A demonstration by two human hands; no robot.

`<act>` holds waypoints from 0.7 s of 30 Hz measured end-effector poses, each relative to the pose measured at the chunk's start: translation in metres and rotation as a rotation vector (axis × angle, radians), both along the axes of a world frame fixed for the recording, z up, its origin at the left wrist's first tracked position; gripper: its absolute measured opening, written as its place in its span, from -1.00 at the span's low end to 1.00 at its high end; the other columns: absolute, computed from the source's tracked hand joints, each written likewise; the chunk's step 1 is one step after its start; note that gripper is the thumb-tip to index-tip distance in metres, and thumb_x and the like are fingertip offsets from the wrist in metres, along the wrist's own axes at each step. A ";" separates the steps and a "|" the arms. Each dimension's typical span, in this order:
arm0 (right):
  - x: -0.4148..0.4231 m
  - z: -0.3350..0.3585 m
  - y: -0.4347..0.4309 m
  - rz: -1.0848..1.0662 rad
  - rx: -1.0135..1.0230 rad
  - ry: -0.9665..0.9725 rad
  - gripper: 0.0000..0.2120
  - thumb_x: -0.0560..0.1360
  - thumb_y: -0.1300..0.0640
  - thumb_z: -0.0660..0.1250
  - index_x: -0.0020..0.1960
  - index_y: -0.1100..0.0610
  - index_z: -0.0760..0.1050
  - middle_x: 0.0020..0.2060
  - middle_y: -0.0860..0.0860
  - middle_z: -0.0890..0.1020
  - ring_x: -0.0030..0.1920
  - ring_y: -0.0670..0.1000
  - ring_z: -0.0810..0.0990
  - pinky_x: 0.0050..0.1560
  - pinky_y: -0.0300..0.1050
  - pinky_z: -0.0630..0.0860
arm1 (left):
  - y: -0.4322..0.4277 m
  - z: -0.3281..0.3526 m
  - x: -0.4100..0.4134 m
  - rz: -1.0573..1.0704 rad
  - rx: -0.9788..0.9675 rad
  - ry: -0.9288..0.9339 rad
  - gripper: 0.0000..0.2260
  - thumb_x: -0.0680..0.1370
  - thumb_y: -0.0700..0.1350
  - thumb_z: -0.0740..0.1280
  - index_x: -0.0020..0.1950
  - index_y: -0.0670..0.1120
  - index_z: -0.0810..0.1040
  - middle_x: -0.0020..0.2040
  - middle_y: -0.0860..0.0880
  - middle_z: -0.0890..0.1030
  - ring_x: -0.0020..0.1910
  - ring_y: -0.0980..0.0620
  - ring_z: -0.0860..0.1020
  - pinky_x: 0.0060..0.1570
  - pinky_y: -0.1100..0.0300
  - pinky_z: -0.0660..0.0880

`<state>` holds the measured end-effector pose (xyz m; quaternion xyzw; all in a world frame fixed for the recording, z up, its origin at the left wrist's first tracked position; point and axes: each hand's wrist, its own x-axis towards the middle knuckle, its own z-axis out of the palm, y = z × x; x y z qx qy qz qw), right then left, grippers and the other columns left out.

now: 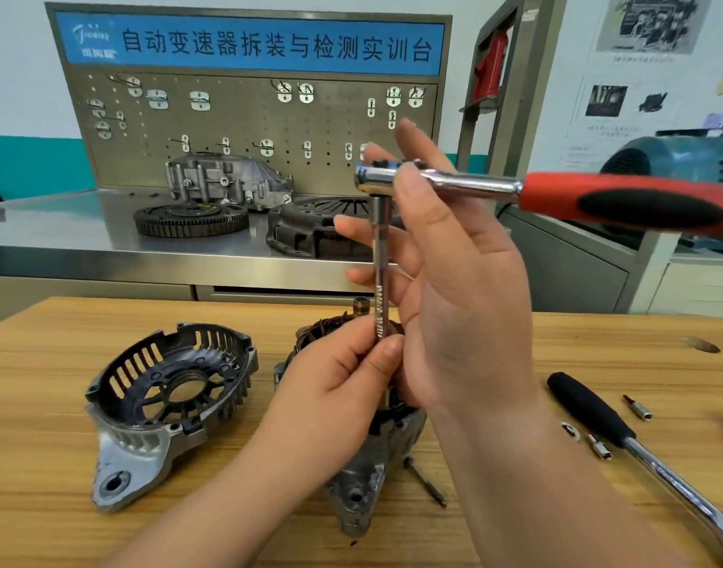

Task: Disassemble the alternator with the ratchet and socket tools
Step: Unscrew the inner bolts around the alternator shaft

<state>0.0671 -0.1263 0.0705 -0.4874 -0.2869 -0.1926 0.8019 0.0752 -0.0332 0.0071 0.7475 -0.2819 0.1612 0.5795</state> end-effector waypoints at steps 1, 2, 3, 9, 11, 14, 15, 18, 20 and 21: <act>0.000 0.000 0.000 0.006 0.006 -0.003 -0.79 0.51 0.06 0.28 0.09 -0.08 0.60 0.08 -0.13 0.68 -0.12 0.01 0.68 -0.30 -0.25 0.56 | 0.000 0.000 0.000 0.001 0.007 -0.002 -0.65 0.53 0.12 0.17 -0.02 -0.11 0.59 -0.20 -0.10 0.64 -0.16 -0.11 0.58 -0.11 -0.02 0.48; -0.001 0.001 0.000 0.015 0.011 0.003 -0.79 0.51 0.04 0.27 0.10 -0.08 0.60 0.12 -0.10 0.67 -0.14 0.01 0.68 -0.30 -0.24 0.56 | 0.001 0.000 0.001 -0.006 0.012 -0.002 -0.66 0.54 0.11 0.17 -0.03 -0.10 0.59 -0.20 -0.08 0.64 -0.17 -0.10 0.58 -0.12 -0.01 0.49; -0.001 0.002 0.000 0.032 0.015 0.021 -0.78 0.51 0.01 0.26 0.11 -0.07 0.59 0.13 -0.08 0.67 -0.17 0.02 0.69 -0.30 -0.22 0.55 | 0.002 0.000 0.002 -0.022 0.016 -0.001 -0.68 0.54 0.09 0.17 -0.04 -0.10 0.59 -0.22 -0.05 0.65 -0.19 -0.10 0.58 -0.13 0.00 0.49; 0.000 0.009 -0.012 0.244 0.066 0.206 -0.62 0.62 -0.09 0.06 0.12 0.12 0.52 -0.01 0.03 0.71 -0.28 0.03 0.67 -0.38 -0.21 0.52 | 0.008 0.003 0.004 -0.179 0.037 0.054 -0.66 0.54 0.16 0.12 0.03 -0.04 0.55 -0.05 0.01 0.68 -0.01 0.09 0.61 0.03 0.29 0.50; 0.000 0.008 -0.013 0.235 0.080 0.206 -0.65 0.62 -0.08 0.09 0.10 0.12 0.53 0.02 0.06 0.70 -0.27 0.03 0.67 -0.39 -0.23 0.53 | 0.008 0.003 0.005 -0.169 0.070 0.034 -0.67 0.55 0.12 0.14 0.03 -0.09 0.55 -0.08 0.03 0.68 -0.03 0.14 0.61 0.03 0.31 0.49; 0.000 0.007 -0.010 0.092 0.030 0.089 -0.77 0.56 -0.03 0.22 0.13 0.00 0.56 0.08 0.03 0.68 -0.18 0.00 0.68 -0.34 -0.23 0.55 | 0.006 0.002 0.006 -0.103 0.084 0.006 -0.70 0.56 0.02 0.17 0.05 -0.16 0.57 -0.09 0.06 0.69 -0.06 0.18 0.61 0.00 0.32 0.49; 0.000 0.007 -0.010 0.021 -0.002 0.019 -0.78 0.54 0.01 0.24 0.15 -0.04 0.56 0.08 -0.04 0.68 -0.14 -0.02 0.67 -0.30 -0.22 0.56 | 0.006 0.002 0.005 -0.075 0.080 -0.001 -0.70 0.55 0.02 0.17 0.06 -0.15 0.57 -0.09 0.09 0.68 -0.07 0.19 0.60 -0.03 0.38 0.48; 0.000 0.007 -0.011 -0.148 -0.111 -0.170 -0.76 0.54 0.13 0.27 0.20 -0.01 0.52 0.12 -0.14 0.64 0.03 -0.03 0.66 -0.17 -0.25 0.57 | 0.004 0.002 0.003 -0.023 0.078 -0.011 -0.68 0.52 0.06 0.16 0.05 -0.09 0.58 -0.11 0.15 0.68 -0.09 0.11 0.60 -0.07 0.34 0.48; 0.001 0.006 -0.011 -0.090 -0.092 -0.150 -0.73 0.54 0.12 0.26 0.23 -0.01 0.50 0.19 -0.10 0.62 0.01 0.00 0.67 -0.18 -0.25 0.57 | 0.004 0.002 0.003 -0.024 0.073 -0.005 -0.66 0.52 0.11 0.18 0.05 -0.09 0.58 -0.11 0.13 0.69 -0.08 0.02 0.60 -0.05 0.18 0.50; 0.001 0.007 -0.011 -0.026 -0.059 -0.099 -0.71 0.54 0.09 0.24 0.25 -0.02 0.50 0.21 -0.07 0.62 -0.04 0.01 0.69 -0.21 -0.23 0.58 | 0.004 0.002 0.003 -0.037 0.067 0.002 -0.64 0.52 0.15 0.19 0.05 -0.09 0.58 -0.11 0.10 0.69 -0.08 -0.02 0.60 -0.04 0.11 0.49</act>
